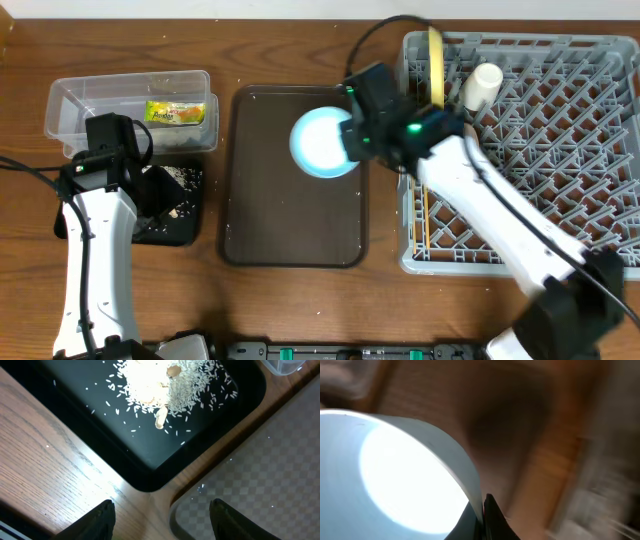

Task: Sort waste into correct bins and load items into the dishwasher rack
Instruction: 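Carry the blue bowl into the rack and lower it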

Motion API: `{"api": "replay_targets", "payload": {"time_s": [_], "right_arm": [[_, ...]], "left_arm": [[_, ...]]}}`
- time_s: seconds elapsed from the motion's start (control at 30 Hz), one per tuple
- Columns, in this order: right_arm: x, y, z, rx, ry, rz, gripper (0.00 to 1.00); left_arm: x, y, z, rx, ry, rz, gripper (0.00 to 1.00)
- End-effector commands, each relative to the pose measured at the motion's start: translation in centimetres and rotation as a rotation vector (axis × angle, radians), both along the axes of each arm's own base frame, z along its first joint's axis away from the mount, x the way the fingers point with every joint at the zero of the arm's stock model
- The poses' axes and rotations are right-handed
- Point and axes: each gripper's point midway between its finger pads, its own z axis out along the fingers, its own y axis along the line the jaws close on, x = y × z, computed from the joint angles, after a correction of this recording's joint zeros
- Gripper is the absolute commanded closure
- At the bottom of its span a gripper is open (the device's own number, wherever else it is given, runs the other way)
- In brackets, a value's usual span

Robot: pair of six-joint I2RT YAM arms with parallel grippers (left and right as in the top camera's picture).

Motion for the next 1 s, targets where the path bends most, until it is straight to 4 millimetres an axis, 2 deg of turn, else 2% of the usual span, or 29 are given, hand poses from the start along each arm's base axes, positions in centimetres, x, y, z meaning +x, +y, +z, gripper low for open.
{"api": "replay_targets", "payload": {"time_s": [0.0,0.17,0.37,0.47,0.57,0.7,0.83,0.97], "right_arm": [[1.5,-6.9,3.3,-0.211,-0.151,-0.177,0.99],[1.0,-17.5,7.2,-0.569,-0.283,-0.511,0.99],[0.0,-24.3,11.1,-0.870,-0.381,-0.717,0.99],[-0.6,-26.7,12.7,-0.973,-0.412,-0.800,0.99],[-0.8,-28.5,12.9,-1.052,-0.359,-0.781,0.99],[-0.6,-30.4,11.5,-1.136,-0.215,-0.660,0.99],[0.0,-31.0,8.5,-1.156,-0.025,-0.399,0.99],[0.4,-31.6,7.6,-1.205,0.040,-0.312,0.99]], "left_arm": [[-0.2,0.1,-0.2,-0.002,0.009,0.009,0.36],[-0.2,0.1,-0.2,-0.002,0.009,0.009,0.36],[-0.2,0.1,-0.2,-0.002,0.009,0.009,0.37],[-0.2,0.1,-0.2,-0.002,0.009,0.008,0.36],[-0.2,0.1,-0.2,-0.002,0.009,0.009,0.36],[-0.2,0.1,-0.2,-0.002,0.009,0.009,0.36],[-0.2,0.1,-0.2,-0.002,0.009,0.009,0.36],[-0.2,0.1,-0.2,-0.002,0.009,0.009,0.37]]}}
